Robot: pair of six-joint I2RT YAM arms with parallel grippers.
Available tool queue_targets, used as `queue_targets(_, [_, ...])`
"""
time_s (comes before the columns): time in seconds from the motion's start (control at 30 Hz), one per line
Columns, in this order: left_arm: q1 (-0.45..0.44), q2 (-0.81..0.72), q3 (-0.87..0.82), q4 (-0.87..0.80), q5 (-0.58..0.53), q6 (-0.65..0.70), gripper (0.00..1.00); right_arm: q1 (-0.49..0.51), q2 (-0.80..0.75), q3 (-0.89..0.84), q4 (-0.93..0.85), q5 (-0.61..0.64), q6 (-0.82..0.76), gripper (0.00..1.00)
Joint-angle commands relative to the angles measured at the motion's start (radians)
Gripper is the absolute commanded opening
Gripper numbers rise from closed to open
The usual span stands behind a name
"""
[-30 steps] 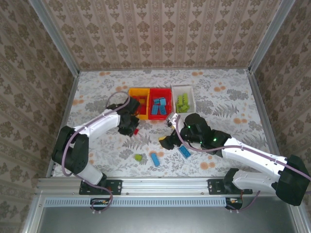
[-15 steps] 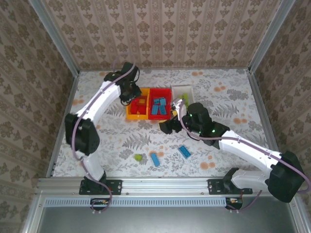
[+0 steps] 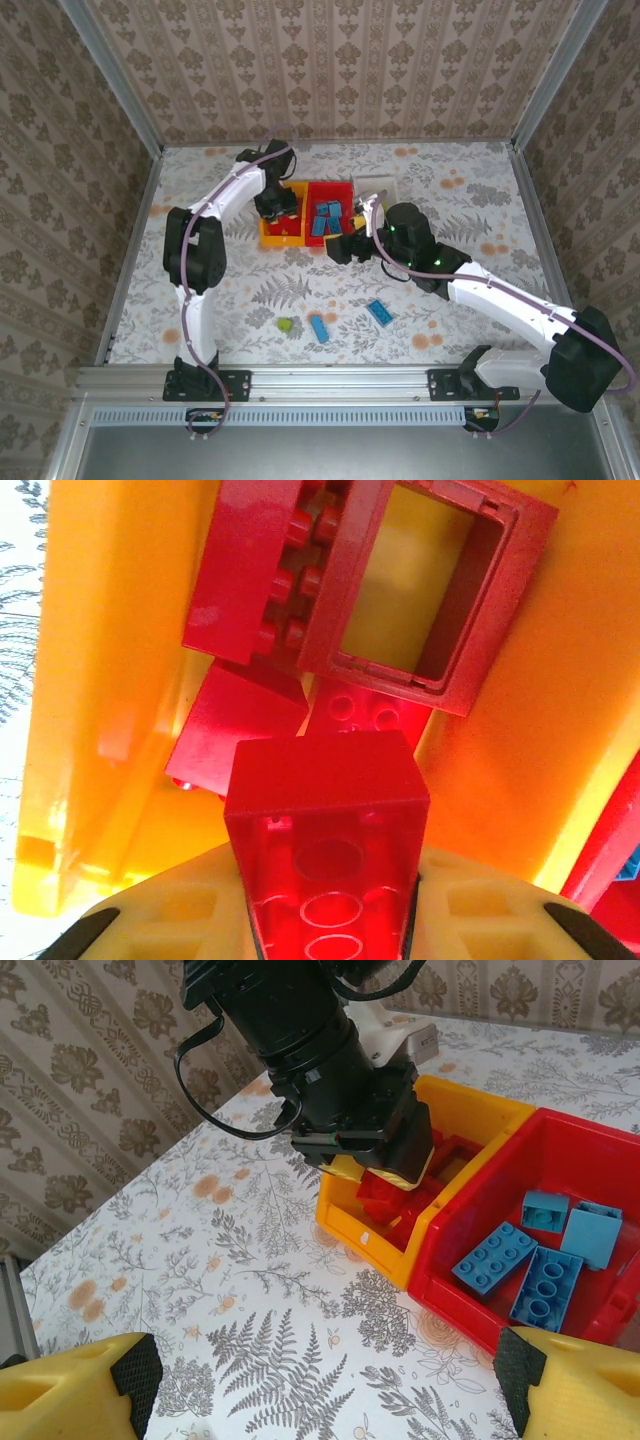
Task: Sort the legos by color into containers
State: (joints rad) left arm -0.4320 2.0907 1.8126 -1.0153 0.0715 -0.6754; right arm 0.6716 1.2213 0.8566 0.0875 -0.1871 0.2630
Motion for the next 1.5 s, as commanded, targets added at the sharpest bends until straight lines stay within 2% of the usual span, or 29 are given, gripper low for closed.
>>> queue_targets(0.0, [0.001, -0.006, -0.001, -0.031, 0.008, 0.031, 0.42, -0.004, 0.015, -0.002, 0.008, 0.018, 0.023, 0.89])
queue_targets(0.37, [0.003, -0.066, -0.016, -0.031, 0.005, 0.036, 0.46, 0.002, 0.016, -0.010, -0.012, 0.028, 0.012, 0.89])
queue_targets(0.53, [-0.001, -0.188, -0.054, -0.024, -0.053, 0.011, 0.50, 0.063, 0.046, 0.033, -0.107, 0.042, -0.110, 0.88])
queue_targets(0.63, [-0.008, -0.334, -0.143, -0.004, -0.089, 0.010, 0.55, 0.150, 0.091, 0.061, -0.182, 0.054, -0.237, 0.88])
queue_targets(0.77, [-0.006, -0.582, -0.360, 0.022, -0.090, -0.004, 0.58, 0.286, 0.162, 0.083, -0.238, 0.056, -0.360, 0.89])
queue_targets(1.0, [-0.001, -1.033, -0.714, -0.052, -0.072, -0.033, 0.59, 0.460, 0.375, 0.151, -0.257, 0.059, -0.423, 0.90])
queue_targets(1.27, [0.006, -1.377, -0.870, -0.205, -0.103, -0.073, 0.59, 0.518, 0.590, 0.294, -0.318, 0.155, -0.375, 0.89])
queue_targets(1.47, [0.006, -1.518, -0.911, -0.239, -0.068, -0.092, 0.59, 0.517, 0.691, 0.366, -0.374, 0.191, -0.359, 0.85])
